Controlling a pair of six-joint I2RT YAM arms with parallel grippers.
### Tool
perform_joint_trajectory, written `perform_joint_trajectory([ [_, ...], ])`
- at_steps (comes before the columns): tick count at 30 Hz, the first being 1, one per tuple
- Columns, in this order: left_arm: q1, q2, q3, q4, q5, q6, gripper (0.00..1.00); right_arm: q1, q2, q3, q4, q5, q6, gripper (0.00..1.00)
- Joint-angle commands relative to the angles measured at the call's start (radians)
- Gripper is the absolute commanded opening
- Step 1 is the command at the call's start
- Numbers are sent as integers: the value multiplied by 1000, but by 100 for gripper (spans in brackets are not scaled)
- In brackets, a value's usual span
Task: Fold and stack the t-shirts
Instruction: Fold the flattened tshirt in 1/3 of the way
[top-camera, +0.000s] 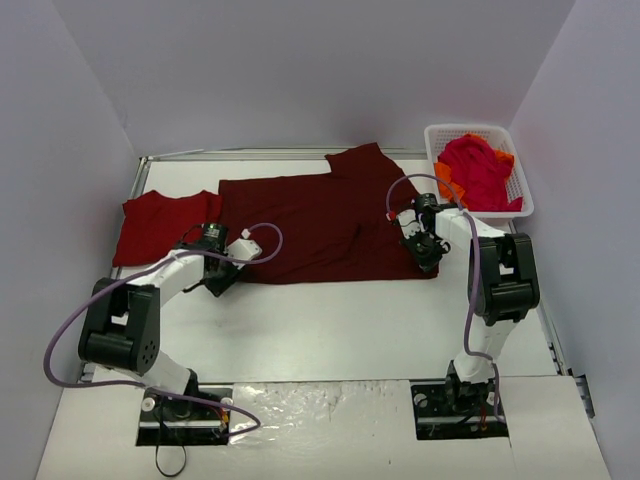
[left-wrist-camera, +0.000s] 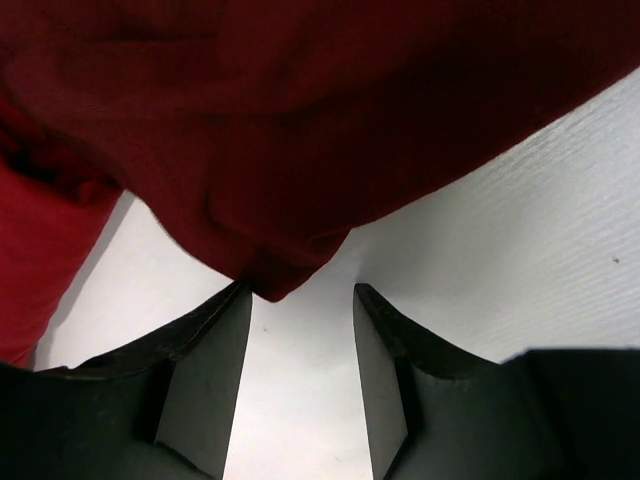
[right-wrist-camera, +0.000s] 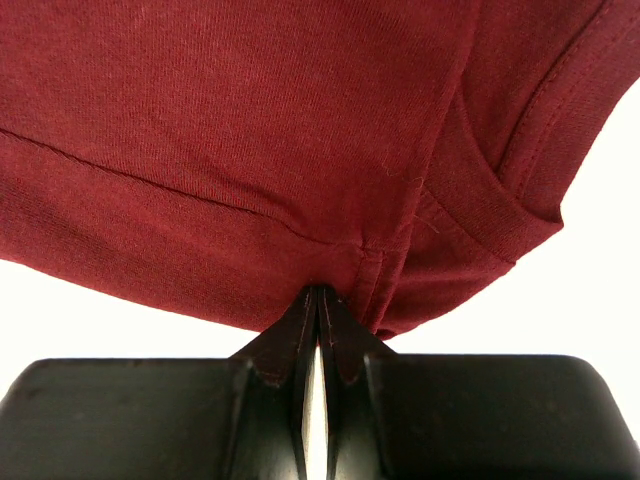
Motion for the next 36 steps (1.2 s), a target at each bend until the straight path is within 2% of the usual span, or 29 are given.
perform_joint_trajectory([
  [1, -6, 21, 36, 21, 7, 11, 44, -13, 74, -26, 18, -3, 3, 0],
  [5, -7, 64, 47, 32, 1, 10, 44, -13, 77, -29, 21, 1, 3, 0],
  [7, -7, 78, 57, 32, -21, 8, 40, -13, 79, -29, 21, 1, 3, 0],
  [8, -7, 92, 61, 35, -30, 5, 29, -13, 79, -28, 23, 1, 3, 0],
  [12, -7, 92, 62, 24, -50, 16, 3, -13, 80, -29, 23, 11, 3, 0],
  [20, -6, 17, 50, -42, -111, 126, 2, -13, 83, -32, 28, 28, 6, 0],
  [28, 8, -63, 50, -132, -88, 188, 2, -14, 82, -43, 34, 45, 8, 0],
  [36, 8, 30, 12, -123, -82, 156, 2, -13, 80, -45, 34, 42, 8, 0],
])
